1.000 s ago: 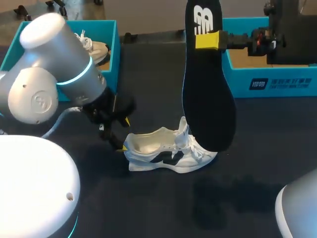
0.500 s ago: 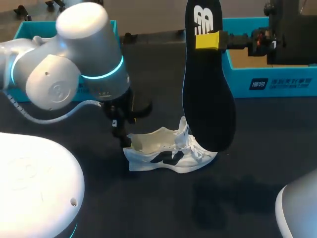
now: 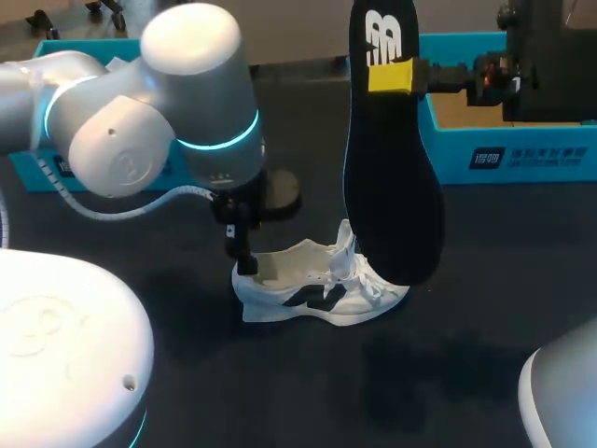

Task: Take the shoe out of the shoebox, open the shoe tongue, remove and reinsert the insole, then place the shoe into the shoebox

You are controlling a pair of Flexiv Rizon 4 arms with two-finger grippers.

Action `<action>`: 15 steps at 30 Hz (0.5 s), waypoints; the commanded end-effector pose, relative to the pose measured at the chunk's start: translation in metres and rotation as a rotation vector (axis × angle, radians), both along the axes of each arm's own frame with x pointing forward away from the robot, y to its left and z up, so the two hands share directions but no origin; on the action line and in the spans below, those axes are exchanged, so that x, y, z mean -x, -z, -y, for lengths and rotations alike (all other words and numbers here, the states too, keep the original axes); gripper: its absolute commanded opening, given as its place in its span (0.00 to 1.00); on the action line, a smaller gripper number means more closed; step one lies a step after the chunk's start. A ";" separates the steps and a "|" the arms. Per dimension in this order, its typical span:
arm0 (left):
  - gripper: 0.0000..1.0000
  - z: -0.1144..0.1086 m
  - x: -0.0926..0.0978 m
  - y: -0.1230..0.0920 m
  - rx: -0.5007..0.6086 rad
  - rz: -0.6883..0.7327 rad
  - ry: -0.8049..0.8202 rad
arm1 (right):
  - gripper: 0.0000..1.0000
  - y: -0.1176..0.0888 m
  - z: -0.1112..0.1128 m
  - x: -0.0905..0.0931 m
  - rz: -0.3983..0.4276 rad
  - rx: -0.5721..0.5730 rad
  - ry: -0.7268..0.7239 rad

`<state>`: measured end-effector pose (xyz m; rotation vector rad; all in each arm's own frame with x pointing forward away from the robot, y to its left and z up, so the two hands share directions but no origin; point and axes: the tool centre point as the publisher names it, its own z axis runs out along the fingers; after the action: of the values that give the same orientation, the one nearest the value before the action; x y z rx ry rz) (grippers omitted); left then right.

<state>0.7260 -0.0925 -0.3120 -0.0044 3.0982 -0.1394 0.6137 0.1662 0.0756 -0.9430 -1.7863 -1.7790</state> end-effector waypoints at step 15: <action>1.00 0.002 0.001 0.000 -0.004 0.005 -0.009 | 0.00 -0.001 -0.004 -0.002 -0.002 0.002 0.001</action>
<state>0.7256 -0.0930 -0.3125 -0.0055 3.0967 -0.1384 0.6136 0.1661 0.0757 -0.9431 -1.7864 -1.7789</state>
